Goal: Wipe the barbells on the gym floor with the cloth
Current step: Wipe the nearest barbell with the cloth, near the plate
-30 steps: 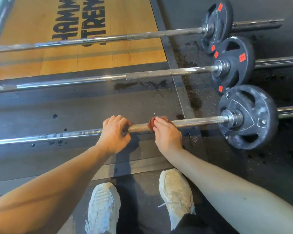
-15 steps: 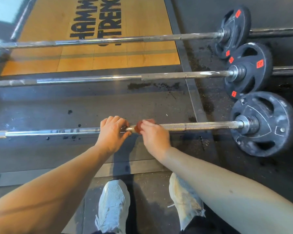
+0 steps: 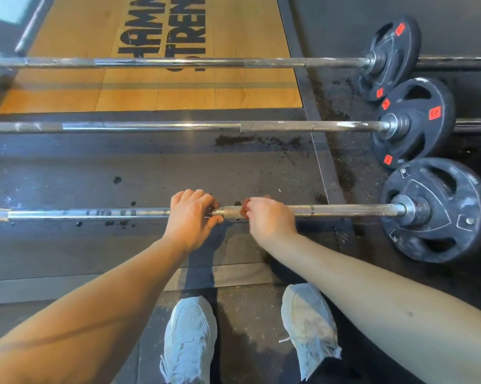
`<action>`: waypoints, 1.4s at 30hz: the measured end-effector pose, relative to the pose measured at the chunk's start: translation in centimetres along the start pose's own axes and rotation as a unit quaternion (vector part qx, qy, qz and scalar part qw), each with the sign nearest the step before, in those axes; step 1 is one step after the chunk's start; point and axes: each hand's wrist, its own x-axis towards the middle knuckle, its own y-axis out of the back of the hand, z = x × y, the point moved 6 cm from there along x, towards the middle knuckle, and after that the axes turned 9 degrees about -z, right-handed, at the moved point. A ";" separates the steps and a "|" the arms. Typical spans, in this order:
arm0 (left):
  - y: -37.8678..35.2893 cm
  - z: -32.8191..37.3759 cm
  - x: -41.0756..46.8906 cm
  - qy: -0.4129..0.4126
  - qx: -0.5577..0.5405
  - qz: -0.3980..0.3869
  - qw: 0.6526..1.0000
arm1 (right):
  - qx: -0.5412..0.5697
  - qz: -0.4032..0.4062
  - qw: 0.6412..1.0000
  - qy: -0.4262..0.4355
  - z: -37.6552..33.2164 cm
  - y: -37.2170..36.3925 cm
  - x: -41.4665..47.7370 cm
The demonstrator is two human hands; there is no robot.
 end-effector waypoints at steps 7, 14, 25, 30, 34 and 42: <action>-0.3 0.3 0.3 -0.012 0.016 0.008 1.000 | 0.064 0.036 0.994 0.076 2.9 -0.1 -1.5; -1.7 4.7 1.4 -0.077 0.002 -0.031 0.997 | 0.154 0.168 0.955 -0.189 17.9 2.6 -6.2; -3.1 6.5 3.4 -0.085 0.002 -0.076 0.993 | 0.138 0.123 0.983 -0.007 14.5 -0.3 -4.3; -2.5 5.3 3.0 -0.077 -0.005 -0.089 0.993 | 0.195 0.196 0.954 -0.115 20.4 0.3 -5.7; -2.5 5.1 3.0 -0.076 -0.015 -0.099 0.992 | 0.286 0.230 0.917 -0.156 19.7 -0.3 -5.8; -4.0 8.8 3.9 -0.121 0.041 -0.094 0.987 | 0.318 0.209 0.917 -0.123 20.1 -0.2 -6.4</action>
